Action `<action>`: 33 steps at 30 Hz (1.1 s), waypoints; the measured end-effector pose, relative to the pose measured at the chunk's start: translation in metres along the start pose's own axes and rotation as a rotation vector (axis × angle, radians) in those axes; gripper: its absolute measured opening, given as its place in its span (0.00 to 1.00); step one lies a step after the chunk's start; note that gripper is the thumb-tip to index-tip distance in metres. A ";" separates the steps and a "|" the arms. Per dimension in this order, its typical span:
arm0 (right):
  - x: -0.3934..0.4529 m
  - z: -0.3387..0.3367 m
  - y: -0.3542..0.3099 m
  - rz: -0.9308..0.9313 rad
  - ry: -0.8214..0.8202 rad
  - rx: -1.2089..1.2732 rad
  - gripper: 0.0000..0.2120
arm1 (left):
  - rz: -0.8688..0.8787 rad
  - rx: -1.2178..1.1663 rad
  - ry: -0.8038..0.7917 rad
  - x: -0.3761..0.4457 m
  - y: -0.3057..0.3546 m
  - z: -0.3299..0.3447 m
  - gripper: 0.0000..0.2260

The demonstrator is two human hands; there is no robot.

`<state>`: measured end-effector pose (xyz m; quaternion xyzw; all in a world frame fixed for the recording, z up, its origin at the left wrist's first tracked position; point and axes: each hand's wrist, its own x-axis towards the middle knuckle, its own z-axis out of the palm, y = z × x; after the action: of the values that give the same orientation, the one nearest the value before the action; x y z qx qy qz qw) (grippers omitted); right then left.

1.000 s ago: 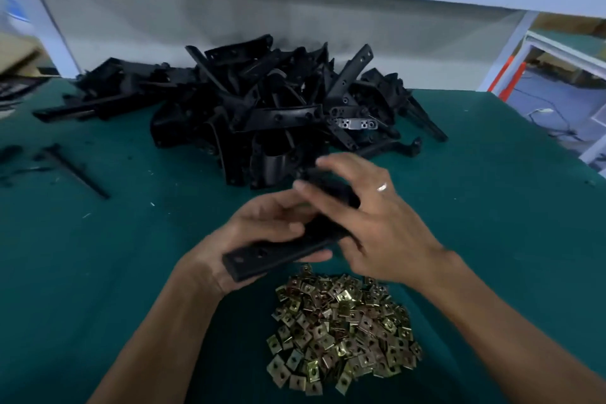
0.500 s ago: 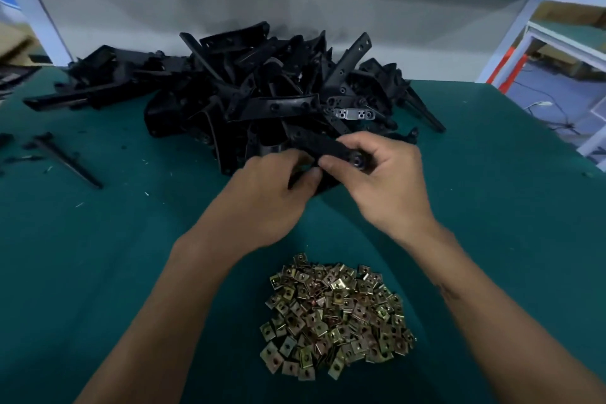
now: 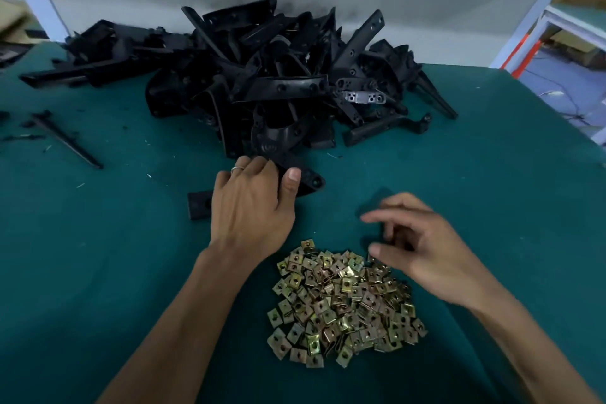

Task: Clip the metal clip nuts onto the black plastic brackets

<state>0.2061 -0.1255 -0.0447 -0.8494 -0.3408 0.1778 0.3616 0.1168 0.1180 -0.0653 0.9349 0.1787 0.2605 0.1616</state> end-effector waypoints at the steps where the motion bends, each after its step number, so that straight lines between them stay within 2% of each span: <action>1: -0.007 0.000 0.001 -0.017 -0.002 -0.055 0.17 | -0.016 -0.003 0.001 0.001 0.000 0.003 0.20; 5: -0.015 0.004 -0.007 -0.019 0.028 -0.055 0.06 | -0.012 0.026 -0.046 0.004 0.001 0.008 0.20; 11: -0.010 0.002 -0.011 0.020 -0.086 -0.135 0.10 | -0.007 0.068 -0.076 0.004 0.001 0.009 0.20; 13: -0.006 0.005 -0.009 0.041 -0.092 0.099 0.10 | 0.007 0.069 -0.088 0.004 0.000 0.009 0.21; 16: 0.009 0.010 -0.009 0.063 0.117 0.810 0.04 | 0.041 0.064 -0.119 0.004 0.000 0.009 0.23; 17: 0.017 0.011 -0.008 0.064 0.179 0.942 0.05 | 0.052 0.061 -0.125 0.005 0.000 0.009 0.24; 19: 0.034 0.012 -0.009 0.055 0.216 1.053 0.10 | 0.064 0.050 -0.125 0.005 -0.001 0.009 0.25; 21: 0.054 0.016 -0.013 0.045 0.219 1.072 0.12 | 0.079 0.036 -0.111 0.005 -0.001 0.008 0.23; 26: 0.083 0.029 -0.017 -0.011 0.291 1.106 0.09 | 0.109 -0.002 -0.113 0.008 -0.002 0.006 0.20; 33: 0.083 0.035 -0.018 -0.129 0.139 0.910 0.08 | 0.118 0.030 -0.140 0.009 -0.003 0.007 0.18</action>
<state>0.2376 -0.0406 -0.0600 -0.5911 -0.2552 0.2292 0.7300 0.1267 0.1230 -0.0683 0.9620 0.1154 0.2010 0.1440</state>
